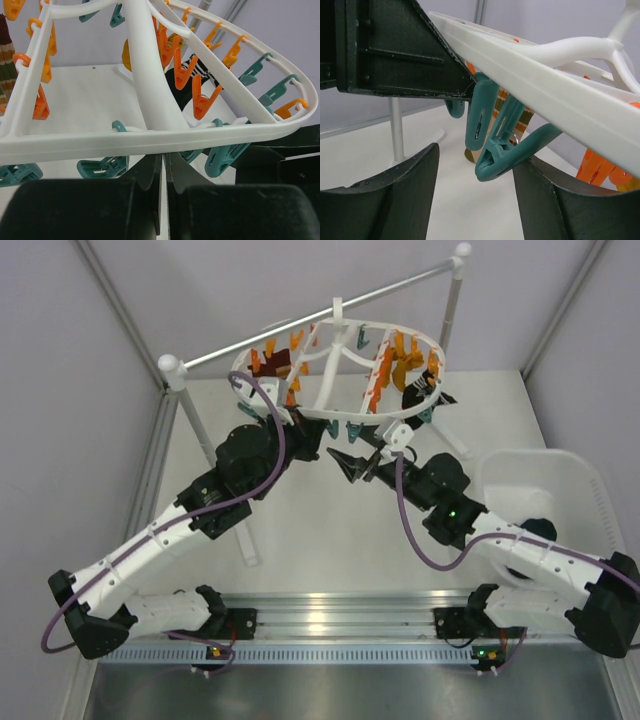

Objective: Clip the socks to the hanger
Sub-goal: Open the clamp at the hanger.

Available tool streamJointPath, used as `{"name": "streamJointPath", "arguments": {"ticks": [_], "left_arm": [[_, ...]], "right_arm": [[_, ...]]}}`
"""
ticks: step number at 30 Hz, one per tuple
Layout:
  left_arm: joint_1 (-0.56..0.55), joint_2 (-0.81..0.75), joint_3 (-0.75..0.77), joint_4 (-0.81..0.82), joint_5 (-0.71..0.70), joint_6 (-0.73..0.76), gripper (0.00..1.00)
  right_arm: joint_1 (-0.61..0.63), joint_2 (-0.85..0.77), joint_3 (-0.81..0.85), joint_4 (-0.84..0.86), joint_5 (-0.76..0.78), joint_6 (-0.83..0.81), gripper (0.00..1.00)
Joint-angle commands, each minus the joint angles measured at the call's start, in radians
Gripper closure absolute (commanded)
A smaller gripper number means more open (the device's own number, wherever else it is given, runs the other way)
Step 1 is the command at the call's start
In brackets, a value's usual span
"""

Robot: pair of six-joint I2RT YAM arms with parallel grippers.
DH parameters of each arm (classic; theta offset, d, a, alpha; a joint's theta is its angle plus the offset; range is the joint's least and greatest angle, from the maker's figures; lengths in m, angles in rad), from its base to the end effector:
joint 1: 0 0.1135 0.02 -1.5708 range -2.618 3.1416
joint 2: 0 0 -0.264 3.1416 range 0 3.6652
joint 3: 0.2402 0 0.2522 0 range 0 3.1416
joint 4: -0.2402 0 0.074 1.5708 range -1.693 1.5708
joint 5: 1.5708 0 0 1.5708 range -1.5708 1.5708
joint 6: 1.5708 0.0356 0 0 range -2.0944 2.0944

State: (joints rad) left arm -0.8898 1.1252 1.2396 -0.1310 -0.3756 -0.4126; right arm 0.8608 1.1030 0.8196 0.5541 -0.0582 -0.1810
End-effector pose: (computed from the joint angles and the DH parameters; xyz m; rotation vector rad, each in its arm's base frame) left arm 0.1674 -0.1859 0.4375 0.0878 1.6304 -0.7142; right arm 0.1669 0.1974 0.3675 -0.7033 1.1239 0.6173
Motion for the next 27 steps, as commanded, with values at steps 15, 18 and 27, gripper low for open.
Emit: {"name": "streamJointPath", "arguments": {"ticks": [15, 18, 27], "left_arm": [[0.0, -0.056, -0.012, 0.019, 0.084, -0.012, 1.0], [0.002, -0.059, -0.014, 0.014, 0.092, -0.018, 1.0], [0.0, -0.077, -0.028, 0.018, 0.116, -0.031, 0.96]], "right_arm": [[-0.016, 0.052, 0.096, 0.118, -0.065, 0.051, 0.49], [-0.016, 0.061, 0.101, 0.113, -0.069, 0.048, 0.53], [-0.016, 0.057, 0.101, 0.079, -0.065, 0.048, 0.95]]}}
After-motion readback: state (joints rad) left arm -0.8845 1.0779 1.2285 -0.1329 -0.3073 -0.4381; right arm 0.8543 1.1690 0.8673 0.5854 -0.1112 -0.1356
